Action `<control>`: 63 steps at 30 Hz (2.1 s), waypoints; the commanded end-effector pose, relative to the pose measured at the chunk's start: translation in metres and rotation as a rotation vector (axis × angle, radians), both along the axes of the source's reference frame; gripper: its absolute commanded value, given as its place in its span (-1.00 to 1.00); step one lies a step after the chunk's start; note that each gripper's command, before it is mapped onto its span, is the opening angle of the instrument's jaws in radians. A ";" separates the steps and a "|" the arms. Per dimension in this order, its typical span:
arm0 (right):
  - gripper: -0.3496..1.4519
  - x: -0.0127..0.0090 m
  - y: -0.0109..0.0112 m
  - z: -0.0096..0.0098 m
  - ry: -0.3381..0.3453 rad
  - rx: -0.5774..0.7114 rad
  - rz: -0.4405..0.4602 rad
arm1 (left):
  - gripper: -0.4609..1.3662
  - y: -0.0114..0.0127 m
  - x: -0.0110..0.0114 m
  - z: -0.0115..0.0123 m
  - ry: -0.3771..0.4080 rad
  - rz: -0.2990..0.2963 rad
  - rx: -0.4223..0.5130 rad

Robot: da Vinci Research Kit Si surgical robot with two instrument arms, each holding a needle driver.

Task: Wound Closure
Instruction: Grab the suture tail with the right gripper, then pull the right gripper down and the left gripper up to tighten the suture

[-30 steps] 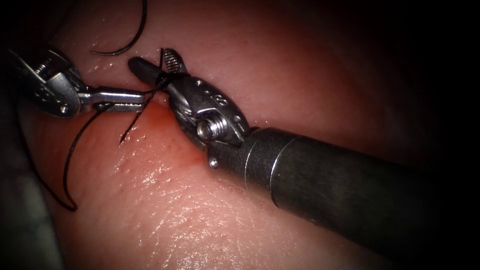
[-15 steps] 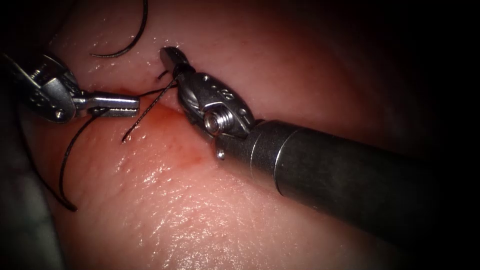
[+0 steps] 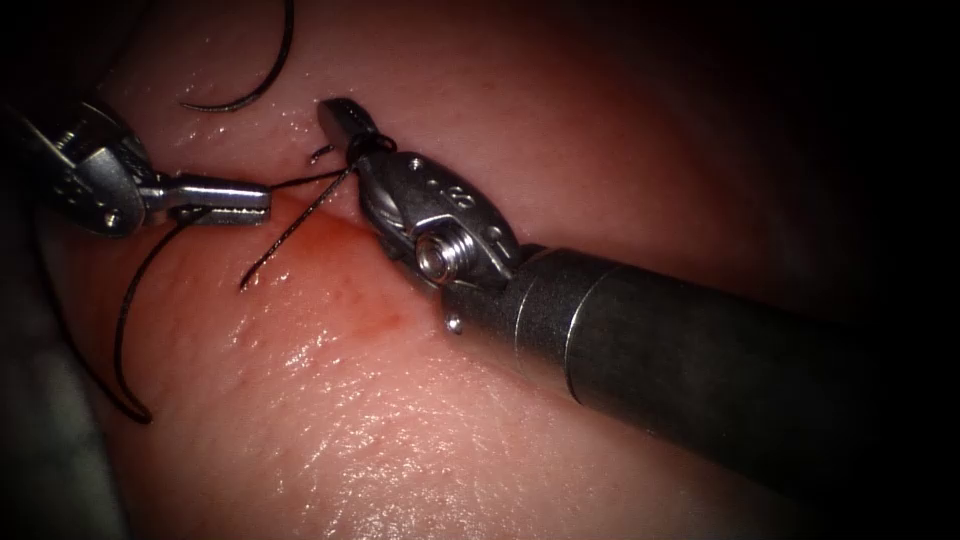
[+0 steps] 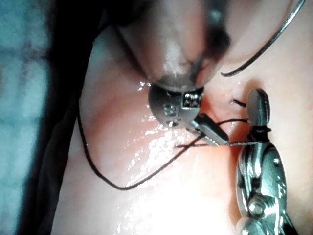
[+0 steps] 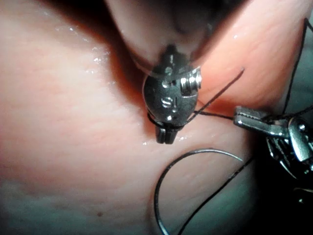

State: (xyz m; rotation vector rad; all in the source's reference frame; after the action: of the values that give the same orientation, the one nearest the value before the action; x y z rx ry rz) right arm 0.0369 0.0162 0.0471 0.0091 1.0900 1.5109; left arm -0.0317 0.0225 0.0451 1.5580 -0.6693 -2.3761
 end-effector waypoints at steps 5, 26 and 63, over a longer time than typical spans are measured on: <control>-1.00 0.0004 -0.0008 -0.0014 0.008 -0.001 -0.001 | -0.88 0.0009 0.0004 0.0006 0.015 0.000 0.001; -1.00 0.0014 -0.0058 -0.0059 0.029 0.005 -0.025 | -0.88 0.0061 0.0007 0.0007 0.013 -0.023 0.020; -1.00 0.0040 -0.0145 -0.0077 0.107 0.168 -0.035 | -0.88 0.0193 -0.0016 0.0050 0.060 -0.021 0.017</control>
State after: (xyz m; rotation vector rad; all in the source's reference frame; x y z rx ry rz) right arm 0.0410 0.0013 0.0389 0.2233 1.0393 1.5823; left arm -0.0334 0.0422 0.0504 1.4902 -0.6706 -2.4426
